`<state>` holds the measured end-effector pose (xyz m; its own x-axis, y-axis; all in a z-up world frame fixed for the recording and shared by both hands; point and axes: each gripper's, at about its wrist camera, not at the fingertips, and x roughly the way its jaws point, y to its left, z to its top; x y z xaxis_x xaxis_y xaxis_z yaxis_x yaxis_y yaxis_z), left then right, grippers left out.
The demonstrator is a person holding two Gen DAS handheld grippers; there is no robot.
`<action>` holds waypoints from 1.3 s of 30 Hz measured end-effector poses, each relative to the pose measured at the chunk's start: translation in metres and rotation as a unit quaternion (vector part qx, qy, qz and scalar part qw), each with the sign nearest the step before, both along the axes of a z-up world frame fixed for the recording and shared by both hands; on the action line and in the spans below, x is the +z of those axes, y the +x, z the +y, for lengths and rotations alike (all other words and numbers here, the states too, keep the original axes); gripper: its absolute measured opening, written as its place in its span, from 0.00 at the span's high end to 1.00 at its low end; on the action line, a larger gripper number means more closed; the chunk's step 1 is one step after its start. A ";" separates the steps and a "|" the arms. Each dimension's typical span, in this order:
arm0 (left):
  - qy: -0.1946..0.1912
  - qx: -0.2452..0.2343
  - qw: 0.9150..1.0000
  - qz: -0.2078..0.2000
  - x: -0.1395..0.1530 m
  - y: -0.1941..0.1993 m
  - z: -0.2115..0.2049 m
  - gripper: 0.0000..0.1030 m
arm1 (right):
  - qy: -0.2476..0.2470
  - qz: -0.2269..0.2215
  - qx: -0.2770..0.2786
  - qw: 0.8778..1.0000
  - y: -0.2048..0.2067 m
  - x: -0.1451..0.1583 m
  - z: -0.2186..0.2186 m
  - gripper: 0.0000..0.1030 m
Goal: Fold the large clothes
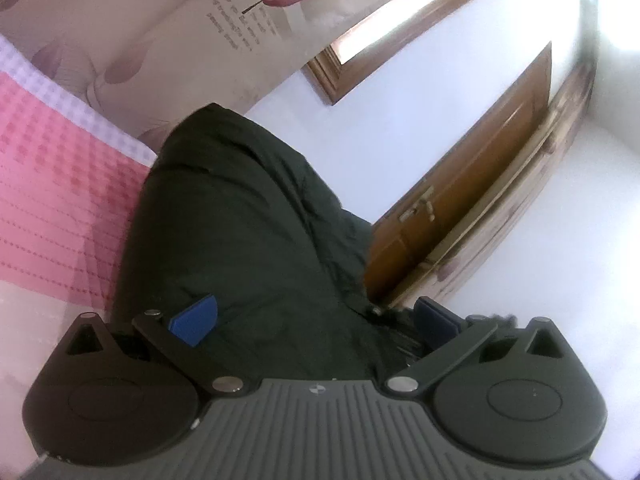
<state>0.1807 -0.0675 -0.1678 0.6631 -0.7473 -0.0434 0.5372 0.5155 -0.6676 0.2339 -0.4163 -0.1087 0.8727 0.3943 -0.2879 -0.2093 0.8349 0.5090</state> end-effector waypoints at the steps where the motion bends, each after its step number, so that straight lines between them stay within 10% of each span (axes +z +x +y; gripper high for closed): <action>1: -0.005 0.000 1.000 0.003 -0.001 0.000 0.001 0.00 | 0.004 -0.001 -0.006 1.000 -0.007 -0.004 -0.005 0.91; 13: 0.043 -0.035 0.998 0.025 -0.004 0.017 -0.014 0.00 | 0.076 0.029 0.003 0.997 -0.016 -0.019 -0.026 0.86; 14: 0.045 -0.036 0.998 0.021 -0.005 0.016 -0.014 0.00 | 0.087 0.036 0.004 0.996 -0.013 -0.016 -0.029 0.77; 17: 0.051 -0.034 0.998 0.013 -0.005 0.015 -0.019 0.00 | 0.084 0.032 0.020 0.996 -0.014 -0.003 -0.019 0.00; 21: 0.062 -0.031 0.998 0.005 -0.004 0.010 -0.021 0.00 | -0.009 0.051 0.039 0.998 0.001 0.003 0.017 0.09; 22: 0.059 -0.030 0.998 0.004 -0.003 0.008 -0.020 0.00 | -0.037 0.053 0.049 0.997 0.005 0.000 0.029 0.43; 25: 0.035 -0.033 0.999 0.022 0.003 0.007 -0.015 0.00 | -0.080 0.027 0.061 0.995 -0.001 0.002 0.041 0.71; 31: 0.035 -0.059 0.997 -0.030 0.030 -0.009 -0.036 0.00 | -0.046 -0.005 0.031 0.998 -0.037 0.004 0.003 0.77; 39: 0.045 -0.067 0.996 -0.029 0.019 0.005 -0.071 0.00 | 0.168 0.014 0.021 0.985 -0.031 -0.070 -0.053 0.76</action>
<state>0.1854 -0.1381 -0.1486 0.5605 -0.8244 -0.0788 0.6415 0.4924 -0.5882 0.2030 -0.4698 -0.1783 0.8469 0.5077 -0.1581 -0.2227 0.6087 0.7615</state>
